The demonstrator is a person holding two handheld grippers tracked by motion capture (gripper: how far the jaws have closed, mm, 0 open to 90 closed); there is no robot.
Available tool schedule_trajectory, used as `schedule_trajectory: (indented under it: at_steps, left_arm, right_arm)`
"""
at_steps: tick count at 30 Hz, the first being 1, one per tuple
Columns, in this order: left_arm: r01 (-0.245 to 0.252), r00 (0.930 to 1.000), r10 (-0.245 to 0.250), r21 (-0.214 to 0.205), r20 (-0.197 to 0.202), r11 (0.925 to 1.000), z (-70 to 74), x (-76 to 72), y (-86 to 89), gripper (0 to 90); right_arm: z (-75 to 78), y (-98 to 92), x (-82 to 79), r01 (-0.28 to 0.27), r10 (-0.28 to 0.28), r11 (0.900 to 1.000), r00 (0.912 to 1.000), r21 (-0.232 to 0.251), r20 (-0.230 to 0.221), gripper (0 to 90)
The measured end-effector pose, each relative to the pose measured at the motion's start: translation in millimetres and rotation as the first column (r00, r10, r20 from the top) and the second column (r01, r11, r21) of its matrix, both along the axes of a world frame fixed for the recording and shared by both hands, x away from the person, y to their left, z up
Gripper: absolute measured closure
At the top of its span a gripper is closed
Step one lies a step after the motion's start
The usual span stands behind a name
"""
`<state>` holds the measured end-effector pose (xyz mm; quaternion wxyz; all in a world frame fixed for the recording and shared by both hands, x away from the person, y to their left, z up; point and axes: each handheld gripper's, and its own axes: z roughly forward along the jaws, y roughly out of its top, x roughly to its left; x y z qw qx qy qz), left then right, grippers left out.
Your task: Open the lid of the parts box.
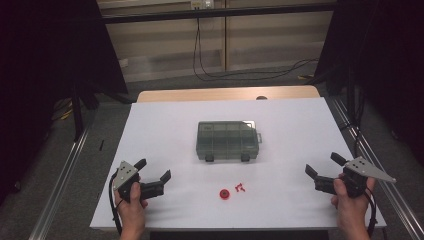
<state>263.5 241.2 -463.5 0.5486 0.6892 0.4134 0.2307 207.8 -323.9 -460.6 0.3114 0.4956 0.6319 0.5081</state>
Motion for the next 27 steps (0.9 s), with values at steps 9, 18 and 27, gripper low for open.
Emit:
schedule_trajectory:
  at_steps: [9, 18, 27]
  left_arm:
    - [0.048, 0.9988, -0.048, 0.066, -0.007, 0.9967, 6.2, 1.8, -19.6, 0.0]
    - [0.080, 0.9964, -0.077, 0.081, -0.036, 0.9935, 8.5, 8.0, -28.9, 0.0]
    - [0.107, 0.9933, -0.102, 0.086, -0.055, 0.9906, 15.0, 18.5, -39.0, 0.0]
  right_arm:
    - [0.6, 4.5, 6.0, 0.001, -0.001, 1.0000, 0.9999, -0.004, -0.011, 0.0]
    - [5.0, 19.8, 12.5, -0.010, 0.010, 0.9999, 0.9989, -0.006, -0.047, 0.0]
    - [14.5, 32.3, 30.0, -0.024, 0.023, 0.9994, 0.9985, -0.026, -0.050, 0.0]
